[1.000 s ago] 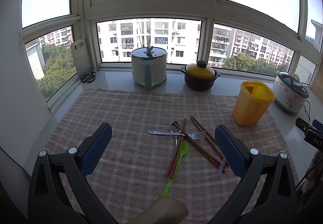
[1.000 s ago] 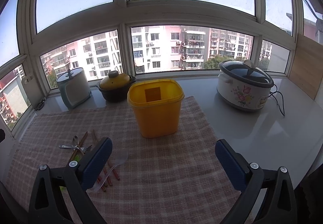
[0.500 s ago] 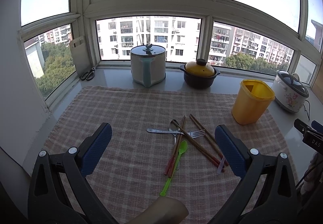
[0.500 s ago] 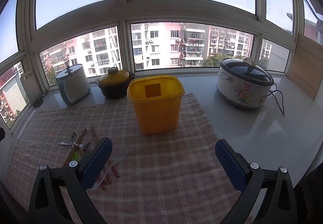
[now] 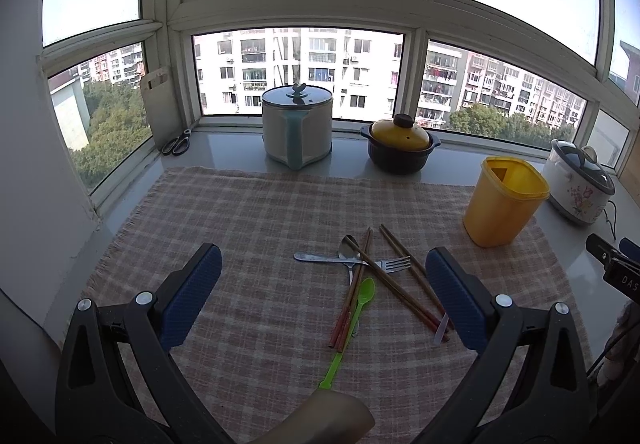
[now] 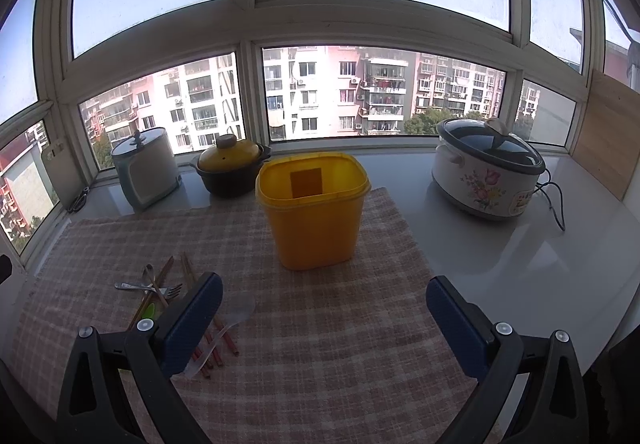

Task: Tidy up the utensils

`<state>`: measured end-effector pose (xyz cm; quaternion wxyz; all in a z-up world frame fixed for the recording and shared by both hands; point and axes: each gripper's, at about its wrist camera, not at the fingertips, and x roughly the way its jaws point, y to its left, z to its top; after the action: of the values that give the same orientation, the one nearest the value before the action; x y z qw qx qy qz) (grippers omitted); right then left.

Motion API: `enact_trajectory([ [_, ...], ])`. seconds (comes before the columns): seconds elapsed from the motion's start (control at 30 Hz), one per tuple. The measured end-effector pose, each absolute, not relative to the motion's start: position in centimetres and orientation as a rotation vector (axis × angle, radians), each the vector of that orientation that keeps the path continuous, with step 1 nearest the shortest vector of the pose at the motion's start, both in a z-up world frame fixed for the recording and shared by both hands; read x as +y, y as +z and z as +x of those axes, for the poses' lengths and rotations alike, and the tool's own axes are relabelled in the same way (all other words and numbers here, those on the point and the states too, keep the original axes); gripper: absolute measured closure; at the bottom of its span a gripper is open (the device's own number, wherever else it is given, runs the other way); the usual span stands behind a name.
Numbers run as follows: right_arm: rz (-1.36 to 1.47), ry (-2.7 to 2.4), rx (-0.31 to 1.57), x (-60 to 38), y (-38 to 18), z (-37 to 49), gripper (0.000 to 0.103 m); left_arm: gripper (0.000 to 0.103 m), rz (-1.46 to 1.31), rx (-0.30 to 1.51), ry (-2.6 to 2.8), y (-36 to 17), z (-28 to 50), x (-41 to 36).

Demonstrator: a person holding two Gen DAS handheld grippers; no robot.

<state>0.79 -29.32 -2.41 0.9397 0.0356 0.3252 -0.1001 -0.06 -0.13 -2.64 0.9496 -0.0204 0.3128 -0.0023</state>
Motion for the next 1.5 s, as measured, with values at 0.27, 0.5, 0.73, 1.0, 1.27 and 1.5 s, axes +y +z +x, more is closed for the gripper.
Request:
enact_trajectory([
  [0.27, 0.072, -0.19, 0.687, -29.2, -3.6, 1.9, 0.0, 0.0, -0.028, 0.646, -0.005, -3.9, 0.6, 0.1],
  [0.5, 0.061, -0.168, 0.725, -28.7, -4.9, 2.8, 0.0, 0.0, -0.027, 0.676, 0.029, -5.1, 2.5, 0.6],
  [0.73, 0.065, -0.153, 0.72, -28.4, -4.8, 3.4, 0.0, 0.0, -0.038, 0.688, 0.053, -5.8, 3.3, 1.3],
  [1.0, 0.057, -0.139, 0.717, -28.2, -5.1, 3.8, 0.0, 0.0, -0.048, 0.702, 0.062, -6.7, 3.4, 1.3],
  [1.27, 0.05, -0.135, 0.714, -28.4, -5.2, 3.9, 0.0, 0.0, -0.046, 0.7, 0.06, -6.7, 3.5, 1.1],
  [1.5, 0.056, -0.121, 0.741, -28.7, -5.7, 4.3, 0.0, 0.0, -0.039, 0.757, 0.047, -7.6, 4.0, 0.3],
])
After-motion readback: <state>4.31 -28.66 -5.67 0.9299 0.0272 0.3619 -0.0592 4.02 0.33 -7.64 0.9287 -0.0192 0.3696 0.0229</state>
